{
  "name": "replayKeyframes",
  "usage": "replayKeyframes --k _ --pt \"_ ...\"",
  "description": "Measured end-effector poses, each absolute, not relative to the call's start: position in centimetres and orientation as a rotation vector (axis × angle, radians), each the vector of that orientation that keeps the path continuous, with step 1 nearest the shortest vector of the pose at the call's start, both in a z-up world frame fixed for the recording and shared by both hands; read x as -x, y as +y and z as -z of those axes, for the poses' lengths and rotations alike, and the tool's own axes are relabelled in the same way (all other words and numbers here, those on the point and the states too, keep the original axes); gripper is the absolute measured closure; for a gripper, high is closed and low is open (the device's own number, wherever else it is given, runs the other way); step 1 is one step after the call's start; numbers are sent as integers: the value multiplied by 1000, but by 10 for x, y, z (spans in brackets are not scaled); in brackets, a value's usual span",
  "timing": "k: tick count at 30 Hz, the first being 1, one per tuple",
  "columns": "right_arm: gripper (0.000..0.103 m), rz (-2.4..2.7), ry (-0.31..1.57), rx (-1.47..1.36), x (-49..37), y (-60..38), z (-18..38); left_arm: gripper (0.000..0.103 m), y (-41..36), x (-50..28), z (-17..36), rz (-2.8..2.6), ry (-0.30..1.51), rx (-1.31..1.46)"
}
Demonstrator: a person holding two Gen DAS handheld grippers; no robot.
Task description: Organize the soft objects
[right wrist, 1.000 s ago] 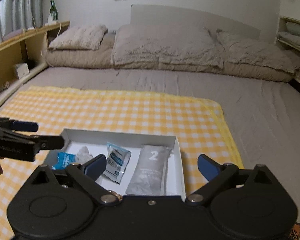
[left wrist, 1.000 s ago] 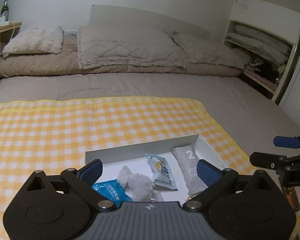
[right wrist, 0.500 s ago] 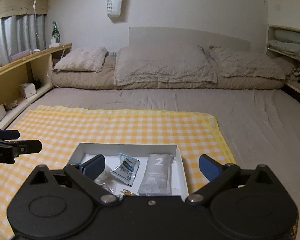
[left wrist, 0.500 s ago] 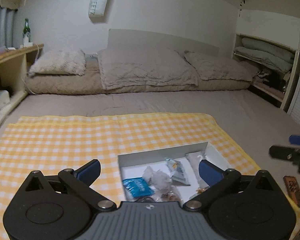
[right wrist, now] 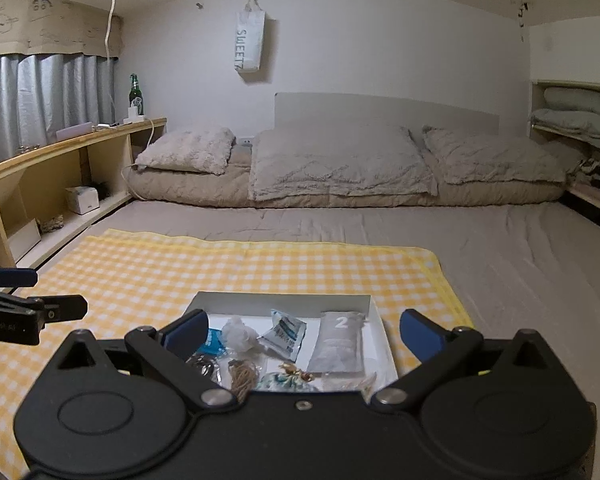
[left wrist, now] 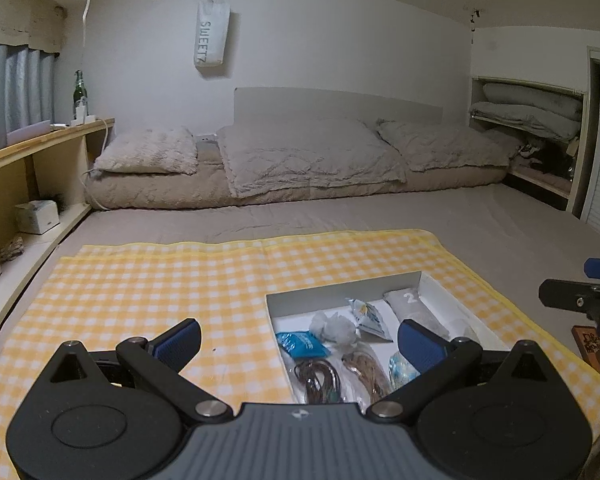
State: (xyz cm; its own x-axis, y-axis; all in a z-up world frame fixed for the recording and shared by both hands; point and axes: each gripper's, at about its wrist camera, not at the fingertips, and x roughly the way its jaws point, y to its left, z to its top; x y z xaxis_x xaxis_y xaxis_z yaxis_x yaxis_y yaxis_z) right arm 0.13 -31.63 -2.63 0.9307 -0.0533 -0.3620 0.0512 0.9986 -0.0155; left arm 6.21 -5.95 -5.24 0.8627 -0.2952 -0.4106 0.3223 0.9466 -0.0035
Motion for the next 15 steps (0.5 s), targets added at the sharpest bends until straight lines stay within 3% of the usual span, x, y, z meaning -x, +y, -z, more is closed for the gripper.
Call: replayKeyframes --k 15 --pt "0 47 333 35 46 -289 56 0 -38 -13 76 300 360 -81"
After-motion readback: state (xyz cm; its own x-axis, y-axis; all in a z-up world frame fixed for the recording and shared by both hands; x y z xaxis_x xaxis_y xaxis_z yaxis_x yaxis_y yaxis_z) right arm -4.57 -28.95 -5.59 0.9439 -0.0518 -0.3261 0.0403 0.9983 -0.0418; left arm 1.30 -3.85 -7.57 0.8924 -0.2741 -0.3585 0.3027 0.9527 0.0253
